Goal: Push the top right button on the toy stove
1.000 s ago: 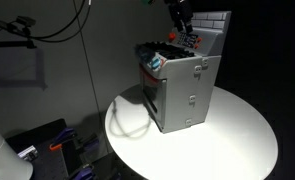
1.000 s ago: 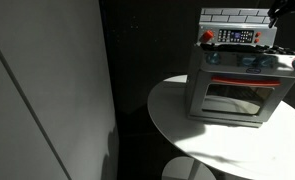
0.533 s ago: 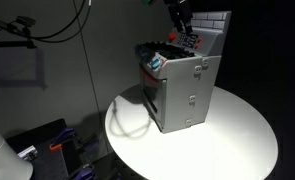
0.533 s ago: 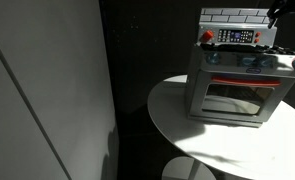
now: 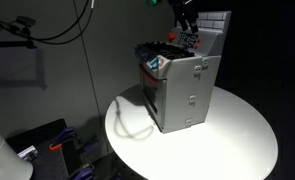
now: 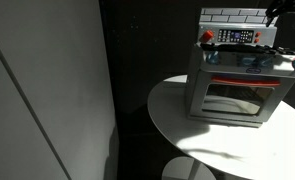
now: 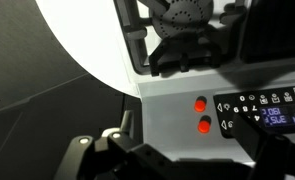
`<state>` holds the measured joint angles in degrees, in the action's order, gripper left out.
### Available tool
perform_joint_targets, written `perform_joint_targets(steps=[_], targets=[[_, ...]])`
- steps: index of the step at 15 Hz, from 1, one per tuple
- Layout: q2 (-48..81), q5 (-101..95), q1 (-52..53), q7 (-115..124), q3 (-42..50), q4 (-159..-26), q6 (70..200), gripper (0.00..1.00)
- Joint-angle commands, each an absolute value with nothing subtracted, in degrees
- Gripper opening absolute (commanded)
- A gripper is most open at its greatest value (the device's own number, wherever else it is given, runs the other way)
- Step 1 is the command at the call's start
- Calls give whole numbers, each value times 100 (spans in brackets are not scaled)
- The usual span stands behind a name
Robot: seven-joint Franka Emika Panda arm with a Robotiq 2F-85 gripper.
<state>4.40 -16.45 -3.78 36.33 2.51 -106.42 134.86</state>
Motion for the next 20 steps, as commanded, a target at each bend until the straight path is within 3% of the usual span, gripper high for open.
perform_joint_targets(steps=[1, 20], targets=[[586, -1728, -314, 3753, 389, -10542, 13659, 100], [1161, -1673, -194, 3965, 623, -10133, 13670, 100]])
